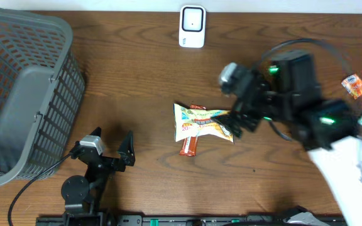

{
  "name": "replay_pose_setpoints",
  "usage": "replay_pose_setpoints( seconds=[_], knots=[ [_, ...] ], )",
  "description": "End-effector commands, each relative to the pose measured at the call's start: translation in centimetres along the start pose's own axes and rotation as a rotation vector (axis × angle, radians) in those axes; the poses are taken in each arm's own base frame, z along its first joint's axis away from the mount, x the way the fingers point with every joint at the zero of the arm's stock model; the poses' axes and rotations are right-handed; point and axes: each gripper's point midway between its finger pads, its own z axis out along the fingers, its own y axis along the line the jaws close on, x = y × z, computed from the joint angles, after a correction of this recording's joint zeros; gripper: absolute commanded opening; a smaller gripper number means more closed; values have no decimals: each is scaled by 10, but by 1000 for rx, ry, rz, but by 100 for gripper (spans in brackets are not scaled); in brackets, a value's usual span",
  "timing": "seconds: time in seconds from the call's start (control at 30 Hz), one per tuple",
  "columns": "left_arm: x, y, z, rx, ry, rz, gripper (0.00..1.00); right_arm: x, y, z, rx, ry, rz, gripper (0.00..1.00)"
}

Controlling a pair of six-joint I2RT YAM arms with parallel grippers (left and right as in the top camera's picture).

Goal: Scan the item barcode

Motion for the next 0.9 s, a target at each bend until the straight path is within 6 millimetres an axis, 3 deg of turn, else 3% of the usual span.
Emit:
replay_pose_setpoints(
  seconds=[0.0, 0.07, 0.2, 0.43, 0.6, 0.77, 0.87],
  knots=[
    [15, 3, 2, 1, 37, -9, 98, 75, -10, 62, 42, 204, 59, 99],
    [15, 3, 2, 1, 37, -9, 98, 97, -9, 84, 29, 228, 54, 99],
    [15, 3, 2, 1, 37, -9, 98, 120, -7, 113, 12, 243, 44, 99],
    [15, 3, 2, 1, 37, -9, 98, 119, 6, 128, 2, 259, -11, 98],
    [15, 3, 2, 1, 37, -9, 98, 126, -1, 147, 70, 304, -58, 83],
    [15, 3, 2, 1, 37, -9, 98, 153, -9, 173, 135, 426, -130, 80],
    [15, 3, 2, 1, 37, -9, 98, 168, -3, 182, 112, 480, -136, 80]
  ],
)
